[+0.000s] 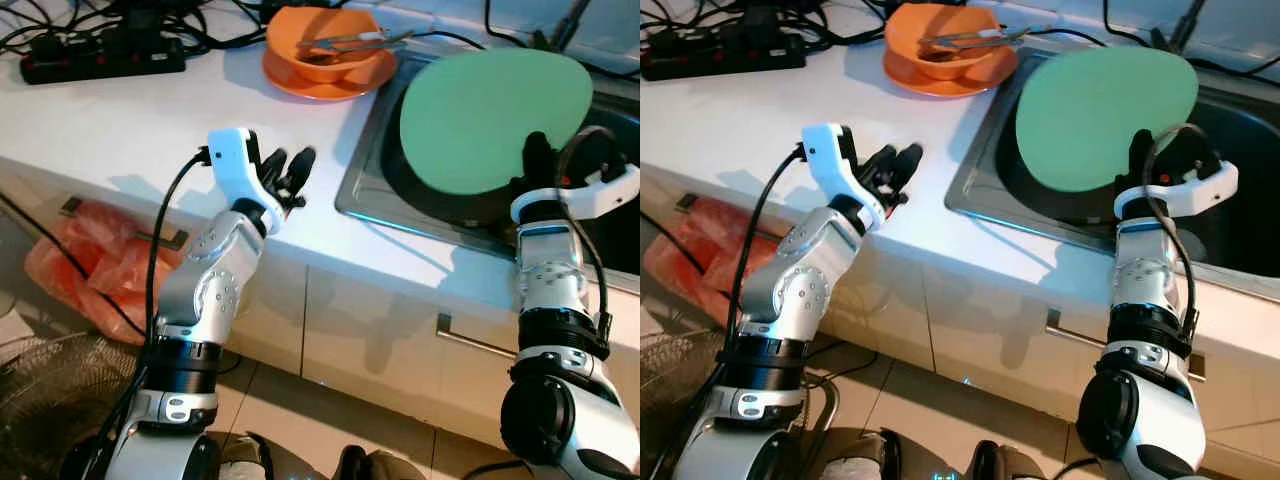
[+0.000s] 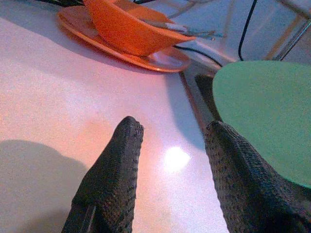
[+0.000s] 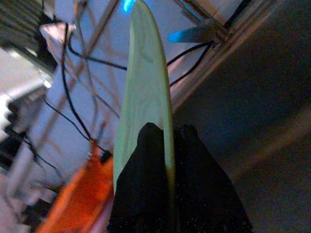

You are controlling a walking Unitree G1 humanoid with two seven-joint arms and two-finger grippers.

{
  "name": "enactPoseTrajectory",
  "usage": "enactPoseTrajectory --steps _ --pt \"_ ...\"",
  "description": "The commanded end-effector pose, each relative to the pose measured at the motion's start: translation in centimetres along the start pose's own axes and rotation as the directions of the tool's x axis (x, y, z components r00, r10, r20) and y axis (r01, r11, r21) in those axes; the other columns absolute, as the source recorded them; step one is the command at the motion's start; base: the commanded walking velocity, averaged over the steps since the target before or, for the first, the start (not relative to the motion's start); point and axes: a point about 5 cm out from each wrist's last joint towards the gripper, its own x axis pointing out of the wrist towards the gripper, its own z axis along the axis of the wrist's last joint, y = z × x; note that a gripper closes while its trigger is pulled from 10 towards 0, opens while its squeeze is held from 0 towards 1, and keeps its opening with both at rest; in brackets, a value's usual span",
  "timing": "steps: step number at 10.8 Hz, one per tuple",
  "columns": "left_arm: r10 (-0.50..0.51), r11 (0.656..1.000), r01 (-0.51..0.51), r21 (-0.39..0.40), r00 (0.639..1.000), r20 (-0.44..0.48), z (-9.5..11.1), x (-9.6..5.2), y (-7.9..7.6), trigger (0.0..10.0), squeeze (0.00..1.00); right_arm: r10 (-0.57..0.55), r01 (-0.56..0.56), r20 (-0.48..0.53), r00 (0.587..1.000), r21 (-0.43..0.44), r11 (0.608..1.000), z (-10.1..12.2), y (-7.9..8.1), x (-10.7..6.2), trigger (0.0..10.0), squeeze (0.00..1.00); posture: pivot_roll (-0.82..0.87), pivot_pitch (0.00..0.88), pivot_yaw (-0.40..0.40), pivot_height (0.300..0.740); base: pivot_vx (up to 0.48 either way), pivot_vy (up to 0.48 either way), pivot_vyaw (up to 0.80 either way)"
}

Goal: Kitchen organization

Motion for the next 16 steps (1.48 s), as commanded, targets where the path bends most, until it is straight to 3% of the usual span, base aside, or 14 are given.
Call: enactPoseTrajectory --steps 1,2,3,5,6,8,10,13,14,16 --pt "-0.018 0.999 0.018 0.046 1.000 0.000 -0.2 -0.1 -0.7 10.0 0.00 0.007 -0.006 0.018 1.000 -0.085 0.996 0.6 0.1 0.2 10.0 0.00 0.07 0.171 -0.052 0.740 0.000 0.000 0.00" --pt "-0.018 0.998 0.019 0.066 1.000 -0.007 -0.5 -0.1 -0.8 10.0 0.00 0.002 -0.002 -0.003 1.000 -0.184 0.983 0.2 0.0 0.1 10.0 0.00 0.07 0.171 -0.054 0.740 0.000 0.000 0.00" --pt "-0.018 0.997 0.018 0.074 1.000 -0.007 -0.5 -0.1 -0.8 10.0 0.00 -0.012 0.009 -0.011 1.000 -0.222 0.975 0.1 -0.2 0.0 10.0 0.00 0.07 0.170 -0.054 0.740 0.000 0.000 0.00" --pt "-0.008 0.991 0.010 0.130 1.000 -0.012 -0.7 -0.2 -0.6 10.0 0.00 -0.012 -0.018 -0.070 0.997 -0.412 0.911 -0.9 -0.3 -0.1 10.0 0.00 0.07 0.170 -0.054 0.740 0.000 0.000 0.00" --pt "-0.001 0.987 0.004 0.160 1.000 -0.017 -0.7 -0.2 -0.4 10.0 0.00 -0.009 -0.030 -0.086 0.996 -0.441 0.897 -1.2 -0.2 -0.1 10.0 0.00 0.08 0.170 -0.054 0.740 0.000 0.000 0.00" --pt "-0.007 0.971 0.015 0.238 0.999 -0.038 -1.0 -0.3 -0.4 10.0 0.00 0.033 -0.121 -0.155 0.987 -0.602 0.789 -2.0 0.6 0.0 10.0 0.00 0.07 0.171 -0.053 0.740 0.000 0.000 0.00" --pt "-0.006 0.962 0.019 0.272 0.999 -0.047 -1.2 -0.3 -0.4 10.0 0.00 0.028 -0.165 -0.206 0.978 -0.684 0.710 -2.9 0.7 -0.1 10.0 0.00 0.07 0.168 -0.055 0.740 0.000 0.000 0.00" --pt "-0.009 0.953 0.028 0.302 0.998 -0.063 -1.7 -0.4 -0.6 10.0 0.00 0.016 -0.208 -0.269 0.963 -0.705 0.678 -4.1 0.5 -0.4 10.0 0.00 0.07 0.169 -0.056 0.740 0.000 0.000 0.00" --pt "-0.015 0.954 0.033 0.298 0.998 -0.065 -1.9 -0.4 -0.8 10.0 0.00 0.004 -0.208 -0.283 0.959 -0.697 0.687 -4.5 0.3 -0.6 10.0 1.00 0.07 0.168 -0.056 0.740 0.000 0.000 0.00" --pt "-0.021 0.954 0.039 0.297 0.998 -0.065 -1.9 -0.3 -0.9 10.0 0.00 0.001 -0.206 -0.285 0.958 -0.692 0.692 -4.6 0.2 -0.7 10.0 1.00 0.07 0.163 -0.053 0.740 0.000 0.000 0.00"
